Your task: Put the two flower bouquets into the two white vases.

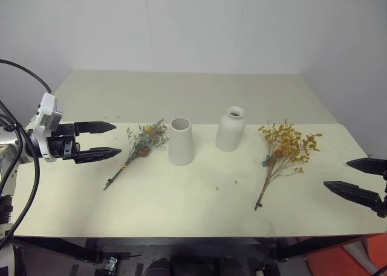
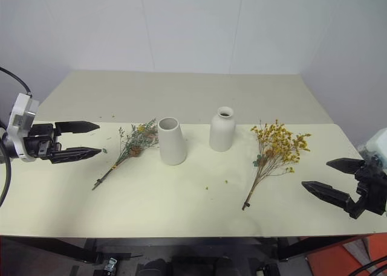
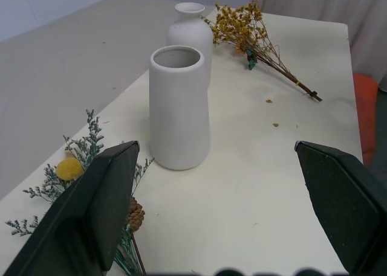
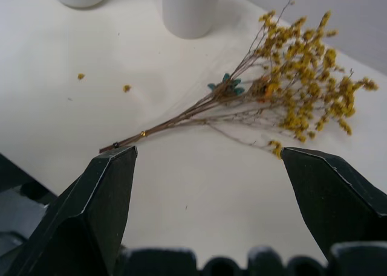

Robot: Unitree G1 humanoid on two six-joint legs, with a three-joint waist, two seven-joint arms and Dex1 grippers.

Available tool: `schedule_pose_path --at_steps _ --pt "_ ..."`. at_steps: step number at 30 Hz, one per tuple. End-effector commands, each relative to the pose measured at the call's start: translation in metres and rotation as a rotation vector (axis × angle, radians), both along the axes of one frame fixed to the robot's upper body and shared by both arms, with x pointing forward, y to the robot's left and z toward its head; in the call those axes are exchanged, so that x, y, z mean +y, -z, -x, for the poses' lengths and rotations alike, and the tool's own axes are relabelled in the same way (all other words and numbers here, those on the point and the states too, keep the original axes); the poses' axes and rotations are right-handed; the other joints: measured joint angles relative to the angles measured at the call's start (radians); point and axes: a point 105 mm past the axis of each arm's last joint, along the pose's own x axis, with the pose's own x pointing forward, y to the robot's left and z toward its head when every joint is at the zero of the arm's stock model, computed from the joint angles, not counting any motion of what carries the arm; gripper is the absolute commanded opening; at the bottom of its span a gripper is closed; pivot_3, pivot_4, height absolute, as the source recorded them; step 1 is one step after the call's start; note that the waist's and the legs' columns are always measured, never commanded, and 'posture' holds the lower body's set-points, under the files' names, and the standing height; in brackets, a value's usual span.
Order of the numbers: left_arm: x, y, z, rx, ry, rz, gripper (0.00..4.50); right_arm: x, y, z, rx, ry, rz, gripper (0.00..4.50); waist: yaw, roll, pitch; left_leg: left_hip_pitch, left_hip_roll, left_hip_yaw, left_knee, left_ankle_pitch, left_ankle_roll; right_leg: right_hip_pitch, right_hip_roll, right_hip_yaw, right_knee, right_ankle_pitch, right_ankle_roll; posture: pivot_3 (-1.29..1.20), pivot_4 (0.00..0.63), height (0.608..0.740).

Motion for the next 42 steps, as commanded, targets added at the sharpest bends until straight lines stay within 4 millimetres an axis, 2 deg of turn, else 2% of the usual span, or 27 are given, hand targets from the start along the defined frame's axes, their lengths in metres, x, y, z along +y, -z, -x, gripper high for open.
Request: schedule_pose_path --at_steps 1,12,17,20,23,28,32,36,42 --pt "0.002 -0.007 0.003 -0.038 -0.004 0.001 4.5 -0.002 -0.011 -0.001 -0.048 0.014 0.005 4.44 0.0 0.0 0.0 0.0 0.0 0.0 0.0 0.0 0.0 0.0 0.0 0.0 0.0 0.0 0.0 0.0 0.15 0.74" --pt "0.001 -0.004 0.002 -0.041 -0.012 0.011 4.5 -0.001 -0.013 -0.003 -0.023 0.01 0.039 4.44 0.001 0.0 0.0 0.0 0.0 0.0 0.0 0.0 0.0 0.0 0.0 0.0 0.0 0.0 0.0 0.0 0.15 0.74" --pt "-0.006 -0.004 0.002 -0.045 0.013 0.012 4.5 0.005 -0.019 -0.004 0.005 -0.007 -0.056 4.44 0.0 0.0 0.0 0.0 0.0 0.0 0.0 0.0 0.0 0.0 0.0 0.0 0.0 0.0 0.0 0.0 0.15 0.74" --pt "-0.014 -0.007 0.001 -0.062 0.045 0.026 4.5 0.018 -0.005 -0.019 0.057 0.037 -0.129 4.44 -0.004 -0.001 -0.001 0.001 0.001 0.0 0.0 0.0 0.0 0.0 0.0 0.0 0.0 0.0 0.0 0.0 0.15 0.74" --pt "-0.027 -0.025 0.002 -0.106 0.102 0.1 4.5 0.011 0.019 -0.044 0.069 0.249 -0.149 4.44 -0.003 -0.006 -0.003 0.001 0.002 0.0 -0.001 0.0 0.0 0.0 0.001 0.0 0.0 0.0 -0.001 0.0 0.15 0.74" --pt "-0.036 -0.021 -0.001 -0.09 0.149 0.087 4.5 0.014 0.046 -0.057 0.241 0.303 -0.216 4.44 0.0 -0.003 -0.002 -0.003 -0.002 0.0 -0.001 0.0 0.0 -0.004 -0.002 0.001 0.001 0.006 -0.002 0.0 0.15 0.74" --pt "-0.046 -0.013 -0.005 -0.072 0.19 0.095 4.5 0.023 0.051 -0.065 0.349 0.368 -0.31 4.44 0.0 -0.002 -0.001 -0.004 -0.002 0.0 -0.001 0.0 0.0 -0.003 -0.001 0.001 0.0 0.007 -0.002 0.0 0.15 0.74" --pt "-0.059 -0.008 -0.005 -0.062 0.25 0.11 4.5 0.014 0.054 -0.085 0.38 0.536 -0.401 4.44 -0.006 -0.004 -0.002 -0.002 -0.001 0.0 -0.002 0.0 0.0 -0.001 0.0 0.001 -0.001 0.002 -0.005 0.0 0.15 0.74" --pt "-0.077 0.001 0.002 -0.013 0.397 0.058 4.5 0.035 0.058 -0.099 0.442 0.472 -0.339 4.44 -0.014 -0.004 -0.002 -0.002 0.0 0.001 -0.001 0.0 0.001 -0.001 0.001 0.003 0.0 0.003 -0.002 0.0 0.15 0.74"
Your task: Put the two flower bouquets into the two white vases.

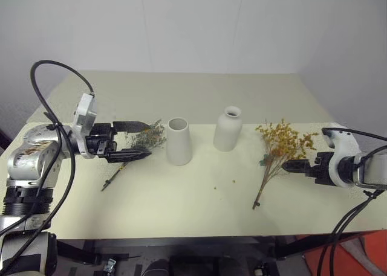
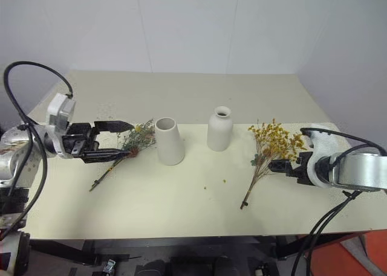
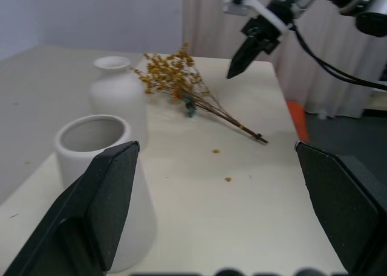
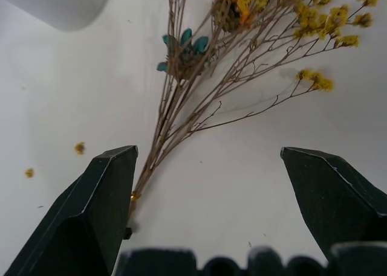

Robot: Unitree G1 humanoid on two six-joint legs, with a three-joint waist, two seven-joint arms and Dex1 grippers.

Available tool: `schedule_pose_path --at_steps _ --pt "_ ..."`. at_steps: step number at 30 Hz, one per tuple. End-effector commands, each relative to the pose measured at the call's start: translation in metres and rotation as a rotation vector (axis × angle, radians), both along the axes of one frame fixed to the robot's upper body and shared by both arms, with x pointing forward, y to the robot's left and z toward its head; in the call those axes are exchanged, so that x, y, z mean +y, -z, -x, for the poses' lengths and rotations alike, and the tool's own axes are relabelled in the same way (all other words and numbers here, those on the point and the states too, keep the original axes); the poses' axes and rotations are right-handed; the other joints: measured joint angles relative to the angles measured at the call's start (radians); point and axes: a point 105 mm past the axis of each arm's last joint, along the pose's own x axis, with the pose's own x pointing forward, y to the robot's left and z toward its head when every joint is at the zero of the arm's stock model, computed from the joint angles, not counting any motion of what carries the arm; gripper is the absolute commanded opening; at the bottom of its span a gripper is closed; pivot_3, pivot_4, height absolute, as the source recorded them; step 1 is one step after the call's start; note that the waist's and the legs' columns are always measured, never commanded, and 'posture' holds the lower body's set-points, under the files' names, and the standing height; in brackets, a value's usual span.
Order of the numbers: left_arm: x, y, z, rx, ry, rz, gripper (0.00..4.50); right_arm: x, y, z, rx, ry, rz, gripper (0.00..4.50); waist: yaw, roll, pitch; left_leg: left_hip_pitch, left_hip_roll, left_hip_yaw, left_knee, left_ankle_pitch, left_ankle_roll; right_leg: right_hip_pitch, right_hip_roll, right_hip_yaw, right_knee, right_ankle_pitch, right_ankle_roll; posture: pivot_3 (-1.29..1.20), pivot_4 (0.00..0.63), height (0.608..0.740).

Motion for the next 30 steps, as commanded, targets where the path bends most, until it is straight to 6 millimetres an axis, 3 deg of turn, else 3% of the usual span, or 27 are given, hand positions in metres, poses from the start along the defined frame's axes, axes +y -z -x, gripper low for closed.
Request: schedule_pose_path --at_steps 1,8,23,30 --pt "-0.012 -0.004 0.007 -0.027 0.1 -0.053 4.5 0.017 -0.006 -0.008 -0.001 -0.061 -0.003 4.44 0.0 0.0 0.0 0.0 0.0 0.0 0.0 0.0 0.0 0.0 0.0 0.0 0.0 0.001 0.0 0.0 0.15 0.74" --pt "-0.022 0.004 0.005 -0.022 0.129 -0.053 4.5 0.04 0.0 -0.013 0.062 -0.169 0.036 4.44 0.006 0.0 0.0 -0.003 0.0 0.0 0.0 0.0 0.0 -0.002 0.0 -0.001 0.0 0.003 0.0 0.0 0.15 0.74" --pt "-0.038 0.009 0.012 -0.021 0.186 -0.071 4.5 0.033 0.008 -0.011 0.315 -0.241 0.026 4.44 0.007 0.0 0.0 -0.007 0.0 0.0 0.0 0.0 0.0 -0.007 0.0 -0.001 0.0 0.005 -0.002 0.0 0.15 0.74" --pt "-0.055 0.009 0.012 -0.025 0.23 -0.053 4.5 0.044 0.022 -0.017 0.414 -0.242 -0.052 4.44 0.006 0.0 0.0 -0.012 0.0 0.0 0.001 0.0 0.0 -0.011 0.0 -0.001 0.0 0.005 -0.001 0.0 0.15 0.74"
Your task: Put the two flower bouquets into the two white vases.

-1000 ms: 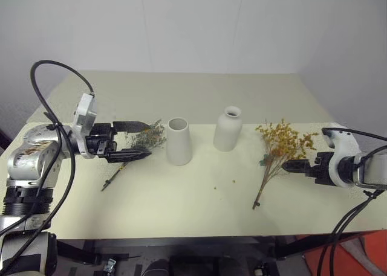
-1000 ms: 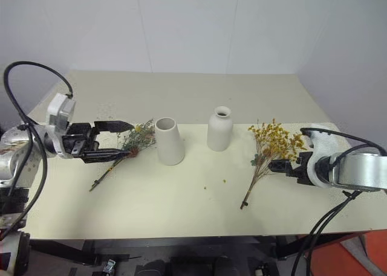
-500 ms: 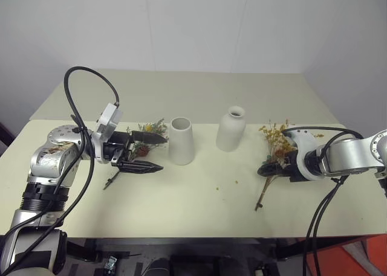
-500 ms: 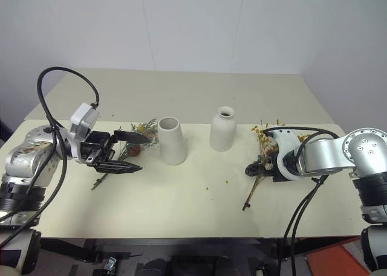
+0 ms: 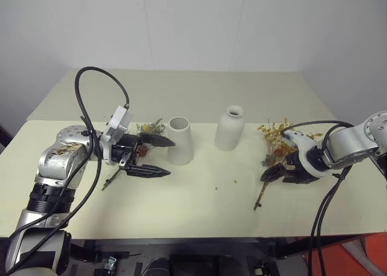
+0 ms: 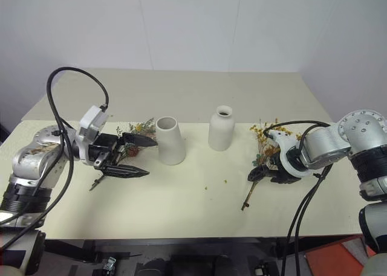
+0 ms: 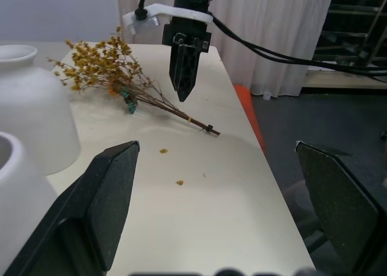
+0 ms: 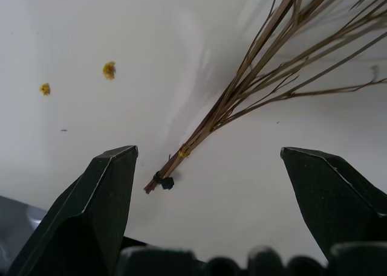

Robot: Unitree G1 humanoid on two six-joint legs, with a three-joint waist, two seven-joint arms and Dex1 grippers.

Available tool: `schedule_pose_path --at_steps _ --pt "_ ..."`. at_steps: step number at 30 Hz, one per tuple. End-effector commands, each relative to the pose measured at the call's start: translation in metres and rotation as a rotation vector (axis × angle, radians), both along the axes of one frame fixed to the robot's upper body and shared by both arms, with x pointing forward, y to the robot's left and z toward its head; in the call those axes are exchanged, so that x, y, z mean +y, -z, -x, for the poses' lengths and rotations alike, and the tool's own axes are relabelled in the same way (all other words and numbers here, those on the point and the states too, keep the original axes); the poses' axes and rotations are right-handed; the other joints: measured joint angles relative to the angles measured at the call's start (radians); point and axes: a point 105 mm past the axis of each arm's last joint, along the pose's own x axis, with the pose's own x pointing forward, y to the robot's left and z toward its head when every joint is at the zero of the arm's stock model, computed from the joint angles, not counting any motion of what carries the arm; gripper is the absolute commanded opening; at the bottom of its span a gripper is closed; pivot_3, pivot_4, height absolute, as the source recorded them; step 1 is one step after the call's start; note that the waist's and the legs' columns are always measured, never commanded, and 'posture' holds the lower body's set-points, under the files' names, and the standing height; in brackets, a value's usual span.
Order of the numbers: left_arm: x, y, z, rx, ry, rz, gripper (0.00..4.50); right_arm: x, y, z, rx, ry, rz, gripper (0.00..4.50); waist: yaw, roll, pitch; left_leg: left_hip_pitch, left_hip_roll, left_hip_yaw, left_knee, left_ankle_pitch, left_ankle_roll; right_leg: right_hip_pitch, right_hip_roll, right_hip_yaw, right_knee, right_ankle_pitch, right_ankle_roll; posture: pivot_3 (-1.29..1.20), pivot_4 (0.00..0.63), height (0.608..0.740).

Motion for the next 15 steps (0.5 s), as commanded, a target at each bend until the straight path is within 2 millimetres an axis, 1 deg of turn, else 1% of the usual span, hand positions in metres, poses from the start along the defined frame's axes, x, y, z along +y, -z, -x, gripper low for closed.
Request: schedule_pose_path --at_steps 1,3,7,11,15 --pt "-0.013 -0.01 0.002 -0.05 0.044 0.006 4.5 0.007 0.0 -0.006 0.017 0.009 -0.03 4.44 -0.001 0.0 0.0 0.0 0.0 0.0 0.0 0.0 0.0 0.0 0.0 0.0 0.0 0.0 0.0 0.0 0.15 0.74" --pt "-0.018 -0.011 0.002 -0.056 0.065 0.005 4.5 0.01 0.004 -0.011 0.02 0.034 -0.027 4.44 -0.001 0.0 0.0 -0.002 0.0 0.0 0.001 0.0 0.0 -0.002 0.0 0.0 0.001 0.001 0.0 0.0 0.15 0.74" --pt "-0.026 -0.014 0.001 -0.07 0.092 0.003 4.5 0.016 0.021 -0.024 -0.021 0.139 0.009 4.44 0.0 0.0 0.0 -0.003 0.0 0.0 0.001 0.0 0.0 -0.002 0.0 0.0 0.001 0.001 0.0 0.0 0.15 0.74" --pt "-0.025 -0.015 0.0 -0.069 0.087 -0.001 4.5 0.015 0.025 -0.03 -0.103 0.262 0.035 4.44 -0.004 -0.002 -0.002 -0.003 0.0 -0.001 0.001 0.0 0.0 -0.001 0.0 -0.001 0.0 0.001 0.001 0.0 0.15 0.74" --pt "-0.022 -0.014 0.0 -0.065 0.078 -0.009 4.5 0.022 0.029 -0.029 -0.16 0.354 0.047 4.44 -0.008 -0.002 -0.002 -0.001 0.0 -0.001 0.002 0.001 0.002 0.001 0.001 0.0 0.001 0.002 0.002 0.0 0.15 0.74"
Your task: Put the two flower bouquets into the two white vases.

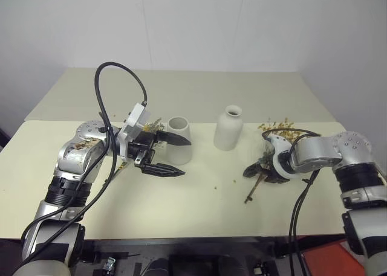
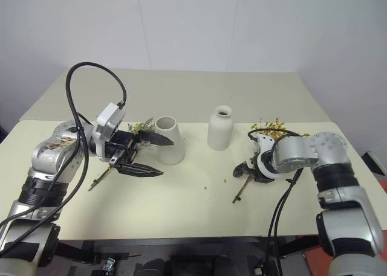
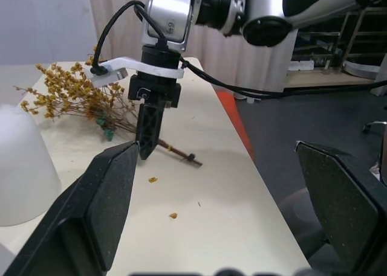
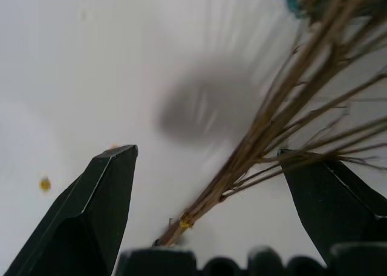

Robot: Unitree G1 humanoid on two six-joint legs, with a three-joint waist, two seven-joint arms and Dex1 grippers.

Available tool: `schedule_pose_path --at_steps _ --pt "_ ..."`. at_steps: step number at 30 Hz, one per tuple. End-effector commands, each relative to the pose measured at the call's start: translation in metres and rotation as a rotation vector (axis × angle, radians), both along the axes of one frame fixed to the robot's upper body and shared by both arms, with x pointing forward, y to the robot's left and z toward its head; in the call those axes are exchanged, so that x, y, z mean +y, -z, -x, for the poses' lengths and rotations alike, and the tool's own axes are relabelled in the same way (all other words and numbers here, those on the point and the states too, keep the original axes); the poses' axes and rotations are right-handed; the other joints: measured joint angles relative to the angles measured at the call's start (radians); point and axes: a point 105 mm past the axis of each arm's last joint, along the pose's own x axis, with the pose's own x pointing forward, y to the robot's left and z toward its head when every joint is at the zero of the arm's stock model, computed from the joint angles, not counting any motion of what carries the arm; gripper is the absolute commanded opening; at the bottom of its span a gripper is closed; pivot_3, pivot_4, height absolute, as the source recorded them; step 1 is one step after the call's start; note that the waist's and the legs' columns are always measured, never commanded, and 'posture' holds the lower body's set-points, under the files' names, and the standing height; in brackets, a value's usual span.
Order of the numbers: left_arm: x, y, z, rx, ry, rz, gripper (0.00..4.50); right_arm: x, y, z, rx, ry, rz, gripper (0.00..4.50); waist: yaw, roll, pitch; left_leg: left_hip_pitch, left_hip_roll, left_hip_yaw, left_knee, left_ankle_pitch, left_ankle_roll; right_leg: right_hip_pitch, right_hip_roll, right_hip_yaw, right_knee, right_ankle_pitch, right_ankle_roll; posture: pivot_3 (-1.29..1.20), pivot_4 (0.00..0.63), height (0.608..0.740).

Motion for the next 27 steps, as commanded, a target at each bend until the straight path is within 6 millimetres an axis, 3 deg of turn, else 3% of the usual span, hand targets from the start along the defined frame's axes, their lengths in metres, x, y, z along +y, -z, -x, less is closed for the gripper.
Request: schedule_pose_path --at_steps 1,7,20,27 --pt "0.002 -0.007 0.001 -0.033 0.005 -0.006 4.5 -0.002 0.001 0.0 -0.045 0.124 0.028 4.44 -0.002 0.0 -0.001 0.001 0.0 0.0 0.0 0.0 0.001 0.001 0.0 0.0 0.0 0.0 0.0 0.0 0.15 0.74" --pt "0.002 -0.007 0.002 -0.032 0.002 -0.004 4.5 0.003 0.008 0.008 -0.046 0.186 0.1 4.44 -0.013 0.0 -0.001 0.001 0.0 -0.001 -0.001 0.0 0.001 0.002 0.0 0.0 0.0 0.0 0.0 0.0 0.15 0.74" --pt "0.005 -0.006 0.0 -0.032 -0.022 0.002 4.5 0.002 -0.004 0.005 -0.081 0.232 0.126 0.07 -0.022 0.001 -0.001 0.001 0.0 -0.001 -0.001 0.0 0.001 0.001 0.0 0.0 -0.001 0.0 0.0 0.0 0.15 0.74" --pt "0.006 -0.006 0.001 -0.034 -0.023 0.011 4.5 0.0 -0.016 0.002 -0.131 0.211 0.135 0.03 -0.02 0.001 -0.001 0.0 0.0 -0.001 -0.002 0.0 0.001 0.0 0.0 0.0 -0.001 0.0 0.0 0.0 0.15 0.74"
